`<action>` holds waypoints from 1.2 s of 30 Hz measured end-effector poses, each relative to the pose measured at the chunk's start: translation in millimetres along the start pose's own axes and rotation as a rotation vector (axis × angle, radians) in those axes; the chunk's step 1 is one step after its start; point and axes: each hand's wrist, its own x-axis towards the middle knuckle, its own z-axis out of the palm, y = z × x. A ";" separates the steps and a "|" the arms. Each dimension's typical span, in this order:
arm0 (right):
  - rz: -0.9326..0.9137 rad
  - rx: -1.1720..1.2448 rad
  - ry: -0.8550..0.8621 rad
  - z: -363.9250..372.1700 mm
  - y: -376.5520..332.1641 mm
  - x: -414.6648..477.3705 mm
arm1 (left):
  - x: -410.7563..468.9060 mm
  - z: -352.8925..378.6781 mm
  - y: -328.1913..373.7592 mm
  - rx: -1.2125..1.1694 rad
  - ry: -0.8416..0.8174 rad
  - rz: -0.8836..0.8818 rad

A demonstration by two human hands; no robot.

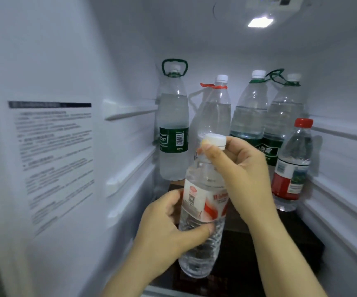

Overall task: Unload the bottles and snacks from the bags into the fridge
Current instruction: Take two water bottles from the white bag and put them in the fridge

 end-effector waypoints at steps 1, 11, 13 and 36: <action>0.006 0.001 -0.036 3.4 0.6 0.9 | -3.3 -4.0 -2.0 0.011 0.037 -0.015; 0.052 0.026 -0.271 30.7 27.6 -8.5 | -28.7 -33.7 -27.8 0.076 0.219 -0.100; 0.054 0.016 -0.287 38.8 31.5 -8.3 | -31.0 -37.6 -33.6 0.085 0.230 -0.088; 0.013 -0.231 -0.218 81.7 71.2 -10.0 | -57.8 -40.5 -60.8 0.549 0.332 -0.045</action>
